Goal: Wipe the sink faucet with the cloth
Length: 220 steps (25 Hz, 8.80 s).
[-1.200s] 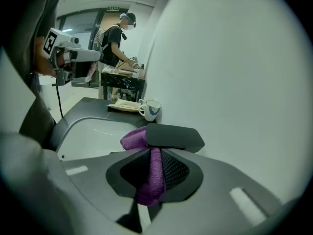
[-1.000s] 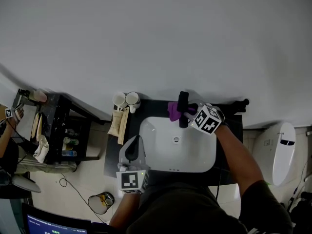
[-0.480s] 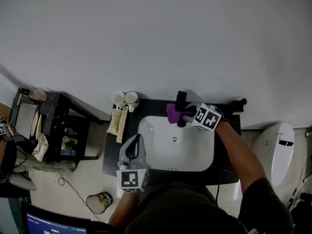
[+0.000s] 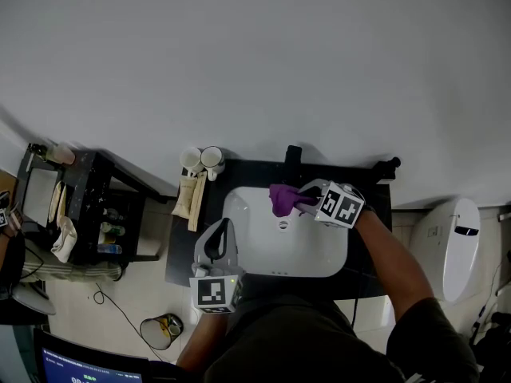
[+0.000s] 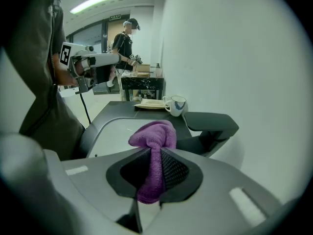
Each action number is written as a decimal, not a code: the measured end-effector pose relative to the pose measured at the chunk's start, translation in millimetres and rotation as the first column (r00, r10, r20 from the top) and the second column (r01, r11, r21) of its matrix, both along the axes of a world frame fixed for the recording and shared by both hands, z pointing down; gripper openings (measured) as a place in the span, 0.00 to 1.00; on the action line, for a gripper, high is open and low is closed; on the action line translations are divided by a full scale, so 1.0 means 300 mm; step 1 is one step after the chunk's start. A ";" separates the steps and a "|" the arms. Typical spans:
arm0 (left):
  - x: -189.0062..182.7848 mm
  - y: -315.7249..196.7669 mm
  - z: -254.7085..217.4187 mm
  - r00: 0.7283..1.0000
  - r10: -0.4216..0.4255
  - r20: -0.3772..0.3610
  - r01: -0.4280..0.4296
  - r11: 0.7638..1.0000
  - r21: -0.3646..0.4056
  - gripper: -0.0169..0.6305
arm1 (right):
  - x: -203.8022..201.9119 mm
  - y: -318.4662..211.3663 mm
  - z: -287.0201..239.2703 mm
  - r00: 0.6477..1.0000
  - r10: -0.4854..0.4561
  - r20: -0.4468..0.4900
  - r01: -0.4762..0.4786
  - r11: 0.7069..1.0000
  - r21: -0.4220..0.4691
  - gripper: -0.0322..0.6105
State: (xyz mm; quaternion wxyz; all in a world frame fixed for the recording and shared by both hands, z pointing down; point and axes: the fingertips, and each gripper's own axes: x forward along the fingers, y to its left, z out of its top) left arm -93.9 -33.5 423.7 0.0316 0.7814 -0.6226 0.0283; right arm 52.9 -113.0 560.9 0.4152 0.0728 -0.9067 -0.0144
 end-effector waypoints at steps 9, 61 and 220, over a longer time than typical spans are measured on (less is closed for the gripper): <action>0.001 0.009 -0.001 1.000 -0.012 -0.010 0.012 1.000 -0.024 0.05 | 0.012 0.140 0.058 0.995 -0.091 -0.049 0.091 0.996 0.005 0.13; -0.113 -0.032 0.102 0.996 -0.085 0.000 0.084 0.993 -0.087 0.05 | -0.037 -0.264 0.361 0.977 0.202 -0.068 -0.172 0.936 0.308 0.14; -0.429 -0.029 0.025 0.994 0.023 0.109 -0.018 0.999 -0.047 0.05 | -0.064 -0.302 0.396 -0.825 0.563 -0.056 -0.117 -0.267 -0.956 0.14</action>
